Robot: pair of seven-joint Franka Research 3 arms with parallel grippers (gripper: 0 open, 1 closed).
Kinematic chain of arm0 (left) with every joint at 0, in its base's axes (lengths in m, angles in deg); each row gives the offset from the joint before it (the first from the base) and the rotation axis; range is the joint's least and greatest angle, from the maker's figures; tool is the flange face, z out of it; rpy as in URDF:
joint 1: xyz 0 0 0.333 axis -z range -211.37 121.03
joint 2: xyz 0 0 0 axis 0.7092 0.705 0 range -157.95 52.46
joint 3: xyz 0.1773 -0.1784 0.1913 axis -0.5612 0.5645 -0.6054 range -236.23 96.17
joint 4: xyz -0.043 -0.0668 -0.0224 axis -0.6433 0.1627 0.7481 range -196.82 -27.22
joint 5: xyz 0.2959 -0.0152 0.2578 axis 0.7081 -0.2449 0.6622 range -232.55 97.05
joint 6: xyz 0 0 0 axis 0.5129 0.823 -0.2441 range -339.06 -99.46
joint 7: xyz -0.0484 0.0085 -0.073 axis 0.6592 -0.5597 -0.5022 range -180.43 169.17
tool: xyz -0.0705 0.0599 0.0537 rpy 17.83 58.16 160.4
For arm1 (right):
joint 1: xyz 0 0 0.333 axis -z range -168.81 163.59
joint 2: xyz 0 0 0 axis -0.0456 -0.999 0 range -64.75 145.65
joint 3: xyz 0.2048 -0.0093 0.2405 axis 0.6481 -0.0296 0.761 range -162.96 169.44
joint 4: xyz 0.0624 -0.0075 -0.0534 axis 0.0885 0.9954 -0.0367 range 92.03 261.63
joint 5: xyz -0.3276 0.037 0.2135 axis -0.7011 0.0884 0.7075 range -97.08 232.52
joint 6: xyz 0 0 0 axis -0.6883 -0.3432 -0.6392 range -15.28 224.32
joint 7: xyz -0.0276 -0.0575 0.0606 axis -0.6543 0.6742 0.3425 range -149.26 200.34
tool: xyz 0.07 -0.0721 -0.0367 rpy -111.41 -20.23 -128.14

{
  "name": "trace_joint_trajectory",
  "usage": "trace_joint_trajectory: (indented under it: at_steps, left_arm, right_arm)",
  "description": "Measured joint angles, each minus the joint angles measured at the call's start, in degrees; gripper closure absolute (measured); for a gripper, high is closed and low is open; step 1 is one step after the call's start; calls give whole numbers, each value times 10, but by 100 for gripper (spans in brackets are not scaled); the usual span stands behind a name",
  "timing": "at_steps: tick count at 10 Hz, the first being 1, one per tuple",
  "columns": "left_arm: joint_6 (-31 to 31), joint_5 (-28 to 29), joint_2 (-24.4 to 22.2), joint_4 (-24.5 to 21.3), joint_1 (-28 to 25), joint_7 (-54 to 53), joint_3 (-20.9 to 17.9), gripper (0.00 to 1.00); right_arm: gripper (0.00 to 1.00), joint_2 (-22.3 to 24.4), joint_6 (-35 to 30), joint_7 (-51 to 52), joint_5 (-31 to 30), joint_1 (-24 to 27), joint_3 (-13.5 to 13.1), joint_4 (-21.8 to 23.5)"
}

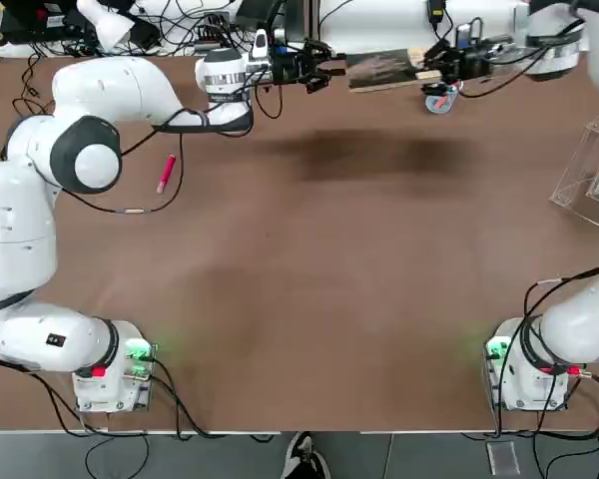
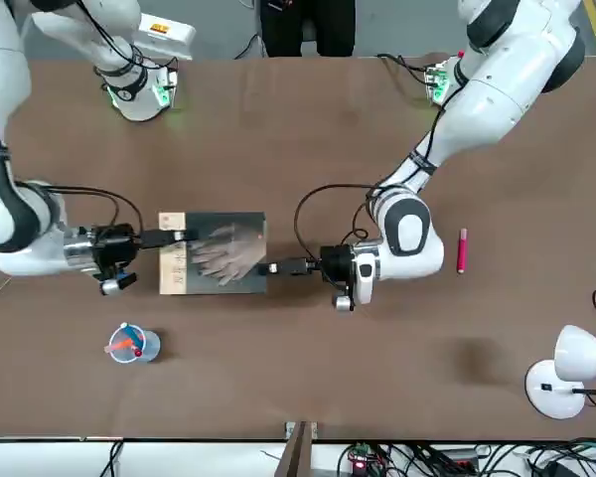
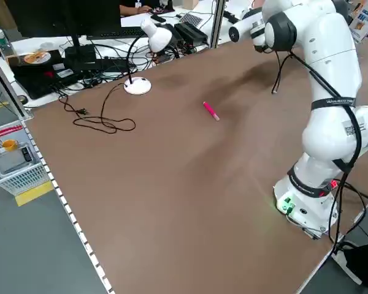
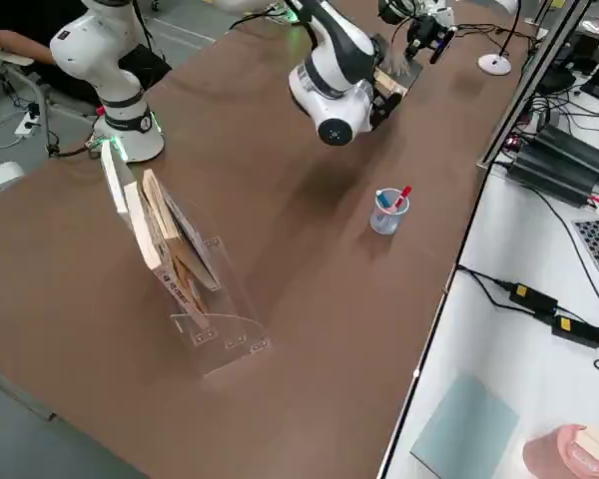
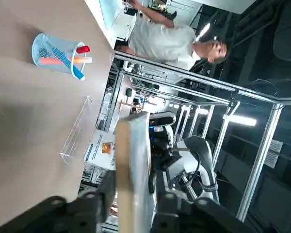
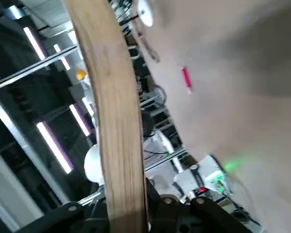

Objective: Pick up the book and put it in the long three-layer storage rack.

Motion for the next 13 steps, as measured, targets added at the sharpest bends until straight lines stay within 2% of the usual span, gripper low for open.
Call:
trace_joint_trajectory:
  at_steps: [3,5,6,9,13]
  left_arm:
    - [-17,2,0,6,0,0,-1,27]
    - [-47,45,-5,12,0,13,-1,3]
    - [-63,100,-10,16,0,46,-1,0]
    - [-93,318,-38,25,-6,186,-2,0]
    - [-96,593,-86,32,-12,294,-28,0]
  right_arm:
    - [82,10,-30,-11,-63,1,-56,-16]
    - [82,10,-48,-32,-111,1,-90,-43]
    - [82,10,-57,-58,-140,0,-106,-62]
    - [82,12,-71,-141,-209,-1,-150,-119]
    - [82,12,-102,-221,-275,-2,-200,-155]
